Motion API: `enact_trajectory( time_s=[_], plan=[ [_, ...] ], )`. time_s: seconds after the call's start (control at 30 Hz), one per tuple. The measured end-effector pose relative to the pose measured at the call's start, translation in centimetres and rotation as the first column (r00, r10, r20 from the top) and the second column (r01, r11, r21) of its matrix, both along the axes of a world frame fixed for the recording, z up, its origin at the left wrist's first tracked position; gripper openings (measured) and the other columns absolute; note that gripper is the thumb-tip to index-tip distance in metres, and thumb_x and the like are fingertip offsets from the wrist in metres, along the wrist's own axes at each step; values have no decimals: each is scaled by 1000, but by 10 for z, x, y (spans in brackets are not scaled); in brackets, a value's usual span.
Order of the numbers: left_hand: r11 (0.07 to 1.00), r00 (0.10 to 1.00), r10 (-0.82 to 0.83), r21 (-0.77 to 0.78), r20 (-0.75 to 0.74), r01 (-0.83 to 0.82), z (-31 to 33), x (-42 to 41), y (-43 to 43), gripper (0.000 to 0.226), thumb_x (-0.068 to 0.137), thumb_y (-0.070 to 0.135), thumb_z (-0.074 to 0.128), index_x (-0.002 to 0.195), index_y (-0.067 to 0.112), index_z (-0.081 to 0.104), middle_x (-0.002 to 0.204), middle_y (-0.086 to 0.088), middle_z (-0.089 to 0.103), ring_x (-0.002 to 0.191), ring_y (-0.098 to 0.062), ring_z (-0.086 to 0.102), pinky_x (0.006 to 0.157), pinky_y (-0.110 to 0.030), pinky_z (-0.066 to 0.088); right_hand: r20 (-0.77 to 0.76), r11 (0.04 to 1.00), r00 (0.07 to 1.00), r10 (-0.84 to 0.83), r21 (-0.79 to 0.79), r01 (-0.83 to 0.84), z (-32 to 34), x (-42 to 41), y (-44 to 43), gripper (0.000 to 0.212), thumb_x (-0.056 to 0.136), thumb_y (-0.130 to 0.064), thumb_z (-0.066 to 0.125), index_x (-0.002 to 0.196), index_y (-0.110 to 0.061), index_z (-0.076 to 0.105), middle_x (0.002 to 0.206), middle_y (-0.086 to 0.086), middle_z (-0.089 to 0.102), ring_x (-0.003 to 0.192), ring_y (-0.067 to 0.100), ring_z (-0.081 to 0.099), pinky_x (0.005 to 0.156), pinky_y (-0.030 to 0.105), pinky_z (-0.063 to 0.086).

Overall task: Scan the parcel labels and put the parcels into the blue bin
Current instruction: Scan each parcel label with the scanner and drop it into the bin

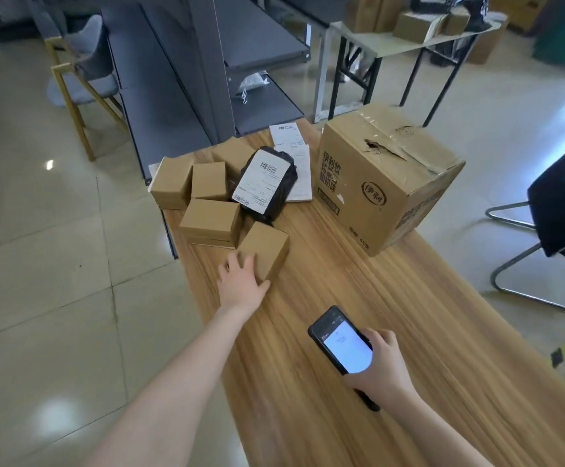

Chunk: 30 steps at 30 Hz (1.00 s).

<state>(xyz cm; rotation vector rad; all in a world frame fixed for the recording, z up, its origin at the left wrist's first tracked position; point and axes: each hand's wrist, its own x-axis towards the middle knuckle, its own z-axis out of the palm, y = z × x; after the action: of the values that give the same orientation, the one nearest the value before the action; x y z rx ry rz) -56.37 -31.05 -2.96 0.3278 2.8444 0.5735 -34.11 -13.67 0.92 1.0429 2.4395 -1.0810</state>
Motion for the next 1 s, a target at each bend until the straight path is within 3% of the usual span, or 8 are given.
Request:
enact_trajectory(
  time_s=[0.13, 0.27, 0.4, 0.63, 0.73, 0.83, 1.0],
  plan=[
    [1000, 999, -23, 13, -36, 23, -4, 9, -3, 64, 83, 44, 63, 140, 25, 39, 148, -8, 24, 131, -39, 26, 105, -50, 40, 4, 1000, 1000, 2, 11, -2, -2, -3, 5, 95, 60, -27, 80, 143, -26, 34, 125, -11, 30, 106, 22, 49, 78, 35, 55],
    [993, 990, -121, -1, -77, 121, -11, 31, -10, 62, 88, 55, 51, 142, 30, 34, 150, -5, 22, 134, -36, 24, 99, -43, 46, -2, 1000, 1000, 20, 10, -20, -2, 3, 9, 97, 58, -26, 80, 144, -23, 33, 123, -11, 30, 100, 14, 48, 91, 40, 50],
    [982, 977, -190, -8, -91, 190, -14, 65, -23, 64, 88, 66, 40, 142, 33, 31, 149, 1, 24, 134, -27, 27, 97, -38, 49, 7, 1000, 1000, 21, 10, -21, 2, 17, 14, 99, 56, -27, 81, 143, -24, 33, 125, -10, 31, 103, 18, 49, 93, 41, 49],
    [966, 979, -202, 160, -26, 204, -16, 125, -41, 69, 85, 68, 29, 142, 29, 37, 143, 7, 34, 129, -19, 38, 103, -30, 37, 3, 999, 999, 33, 34, -33, 5, 50, 16, 100, 56, -28, 83, 144, -21, 34, 123, -11, 31, 100, 15, 47, 95, 41, 48],
    [958, 976, -218, 187, -5, 215, -19, 145, -46, 69, 86, 67, 24, 141, 28, 38, 137, 8, 41, 125, -16, 44, 97, -26, 36, 2, 999, 1000, 26, 27, -27, 5, 68, 11, 100, 56, -28, 83, 144, -22, 34, 123, -11, 31, 99, 16, 49, 94, 41, 49],
    [964, 975, -221, 160, 28, 213, -24, 158, -51, 64, 89, 63, 24, 141, 27, 37, 137, 5, 44, 121, -19, 50, 89, -32, 43, -2, 999, 1000, 28, 29, -28, 3, 84, 6, 100, 56, -28, 83, 143, -22, 34, 122, -11, 31, 100, 15, 48, 93, 41, 49],
    [970, 991, -123, 215, 45, 111, -22, 163, -52, 43, 100, 39, 35, 141, 25, 36, 140, -1, 48, 120, -22, 52, 94, -32, 41, 9, 1000, 1000, 5, 22, -5, 2, 109, -1, 98, 58, -29, 83, 143, -22, 34, 126, -10, 31, 105, 20, 49, 87, 39, 52]
  ],
)
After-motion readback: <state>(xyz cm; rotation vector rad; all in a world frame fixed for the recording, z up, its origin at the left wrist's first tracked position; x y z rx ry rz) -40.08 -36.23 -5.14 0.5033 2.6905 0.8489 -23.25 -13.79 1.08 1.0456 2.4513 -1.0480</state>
